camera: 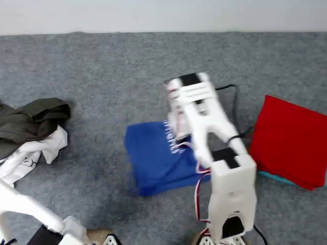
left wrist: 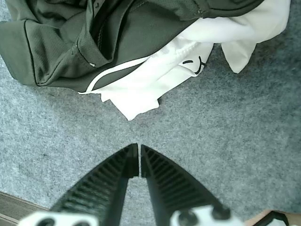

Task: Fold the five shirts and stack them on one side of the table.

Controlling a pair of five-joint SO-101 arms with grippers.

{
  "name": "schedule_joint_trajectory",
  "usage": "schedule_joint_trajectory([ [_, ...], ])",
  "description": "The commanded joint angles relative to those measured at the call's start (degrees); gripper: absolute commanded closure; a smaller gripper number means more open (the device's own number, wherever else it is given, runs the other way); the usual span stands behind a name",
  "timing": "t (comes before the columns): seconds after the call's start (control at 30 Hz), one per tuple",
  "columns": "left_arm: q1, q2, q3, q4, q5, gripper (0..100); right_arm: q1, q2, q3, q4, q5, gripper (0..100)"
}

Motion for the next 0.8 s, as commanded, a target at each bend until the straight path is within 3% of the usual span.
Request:
schedule_joint_trajectory([
  [0.0,0.3,-1.7,0.3,-0.9,-0.4,97,7.0,-1.3,-1.4,-6.2,26.0,99.0],
  [0.13,0.4,-1.8,2.3,-1.1,-0.4,97,9.0,-1.1,-1.5,-14.7,45.5,99.0],
  [0.3,0.4,-1.9,3.1,-1.1,-0.4,97,6.3,-0.8,-1.5,-21.8,52.2,99.0],
  [0.43,0.3,-2.0,2.9,-1.1,-0.4,97,3.7,-1.0,-1.5,-25.4,52.1,97.9],
  [0.5,0.0,-2.0,2.8,-1.1,-0.4,97,3.4,-1.3,-1.5,-24.4,51.5,92.1],
  [0.63,-0.1,-2.0,2.8,-0.9,-0.4,97,3.2,-4.0,-3.3,-24.1,38.8,78.6],
  [0.77,-0.1,-2.0,2.8,-0.8,-0.4,97,2.9,-7.6,-5.4,-20.6,27.5,77.2],
])
